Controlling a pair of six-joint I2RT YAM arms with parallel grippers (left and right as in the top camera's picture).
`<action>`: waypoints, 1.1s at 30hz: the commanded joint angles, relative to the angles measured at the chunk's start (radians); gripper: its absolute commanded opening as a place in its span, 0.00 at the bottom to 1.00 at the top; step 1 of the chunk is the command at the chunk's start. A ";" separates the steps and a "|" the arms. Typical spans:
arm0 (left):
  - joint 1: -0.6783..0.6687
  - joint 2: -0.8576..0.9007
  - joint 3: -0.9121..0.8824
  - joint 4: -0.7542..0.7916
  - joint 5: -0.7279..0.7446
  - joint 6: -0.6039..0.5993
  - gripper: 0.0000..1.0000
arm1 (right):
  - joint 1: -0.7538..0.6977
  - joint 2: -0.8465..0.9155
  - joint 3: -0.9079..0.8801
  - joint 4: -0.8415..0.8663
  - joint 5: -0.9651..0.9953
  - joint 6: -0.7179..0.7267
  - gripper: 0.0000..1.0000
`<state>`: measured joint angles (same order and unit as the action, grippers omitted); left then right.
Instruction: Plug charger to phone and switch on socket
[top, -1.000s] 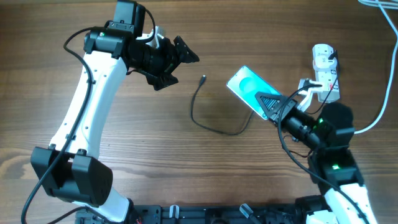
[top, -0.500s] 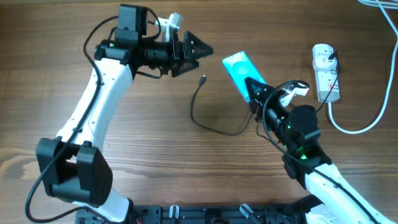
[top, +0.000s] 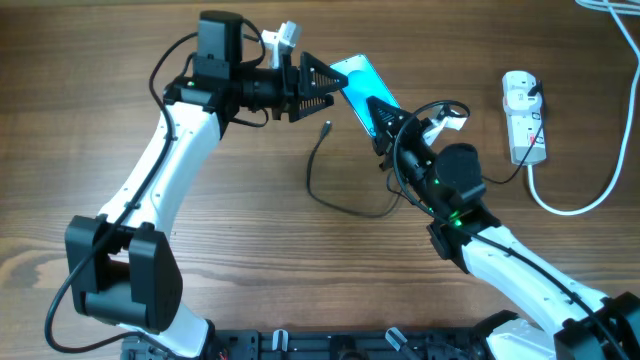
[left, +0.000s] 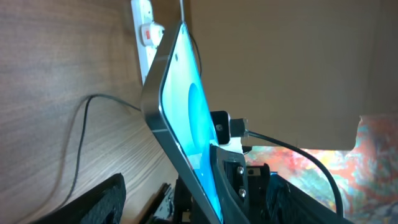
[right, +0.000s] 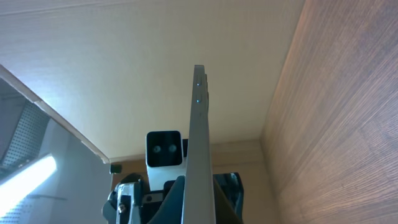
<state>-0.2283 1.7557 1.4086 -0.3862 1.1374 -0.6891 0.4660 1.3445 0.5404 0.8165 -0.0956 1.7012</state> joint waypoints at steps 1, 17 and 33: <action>-0.036 -0.007 -0.002 0.026 -0.090 -0.118 0.71 | 0.021 0.008 0.037 0.028 0.021 -0.015 0.04; -0.085 -0.007 -0.002 0.106 -0.171 -0.289 0.43 | 0.055 0.008 0.037 0.028 0.080 0.057 0.04; -0.101 -0.007 -0.002 0.106 -0.197 -0.292 0.08 | 0.055 0.008 0.037 0.028 0.046 0.136 0.04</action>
<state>-0.3271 1.7557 1.4067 -0.2855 0.9459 -0.9913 0.5175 1.3521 0.5472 0.8333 -0.0322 1.8324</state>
